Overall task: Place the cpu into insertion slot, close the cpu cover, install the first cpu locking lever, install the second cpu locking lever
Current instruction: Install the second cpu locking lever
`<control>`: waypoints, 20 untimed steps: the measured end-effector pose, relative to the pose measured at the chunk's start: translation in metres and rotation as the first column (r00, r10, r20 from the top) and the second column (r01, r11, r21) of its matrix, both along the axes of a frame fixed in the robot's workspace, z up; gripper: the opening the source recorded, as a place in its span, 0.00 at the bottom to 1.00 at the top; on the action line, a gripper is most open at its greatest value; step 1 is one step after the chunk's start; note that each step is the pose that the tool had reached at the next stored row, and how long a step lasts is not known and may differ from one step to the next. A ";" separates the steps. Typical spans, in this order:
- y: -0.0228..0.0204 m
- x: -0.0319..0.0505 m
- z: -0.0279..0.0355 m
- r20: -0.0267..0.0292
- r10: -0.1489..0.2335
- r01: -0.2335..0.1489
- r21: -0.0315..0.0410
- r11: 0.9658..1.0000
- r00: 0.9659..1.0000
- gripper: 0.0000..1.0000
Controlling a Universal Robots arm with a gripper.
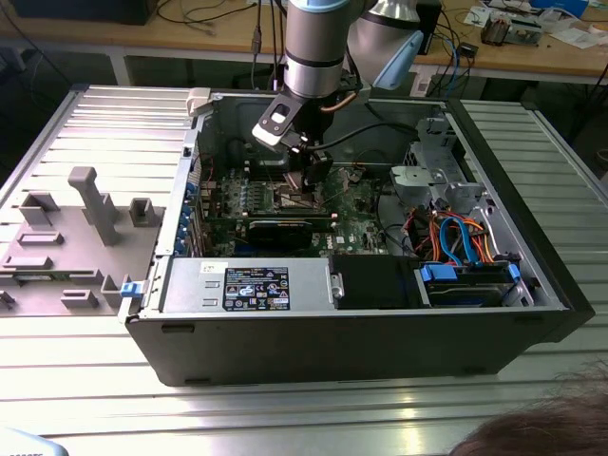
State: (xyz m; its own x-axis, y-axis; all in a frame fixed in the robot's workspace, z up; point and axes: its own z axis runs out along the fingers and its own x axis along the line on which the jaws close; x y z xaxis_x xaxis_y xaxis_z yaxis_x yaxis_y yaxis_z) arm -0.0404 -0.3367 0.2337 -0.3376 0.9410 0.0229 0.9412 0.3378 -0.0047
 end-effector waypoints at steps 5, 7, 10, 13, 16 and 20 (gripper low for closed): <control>0.0000 0.0000 0.0000 0.000 -0.002 0.002 0.000 1.000 1.000 0.55; 0.0000 0.0000 -0.0001 0.000 -0.003 0.003 0.000 1.000 1.000 0.55; 0.0000 0.0000 -0.0001 0.000 -0.005 0.005 0.000 1.000 1.000 0.55; 0.0000 0.0000 -0.0001 0.000 -0.006 0.006 0.000 1.000 1.000 0.55; 0.0000 0.0000 -0.0002 0.000 -0.008 0.008 0.000 1.000 1.000 0.55; 0.0000 0.0000 -0.0002 0.000 -0.011 0.011 0.000 1.000 1.000 0.55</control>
State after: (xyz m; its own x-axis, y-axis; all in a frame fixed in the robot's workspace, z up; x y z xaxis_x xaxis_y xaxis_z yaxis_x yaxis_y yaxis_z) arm -0.0404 -0.3367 0.2335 -0.3276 0.9445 0.0230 0.9447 0.3278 -0.0047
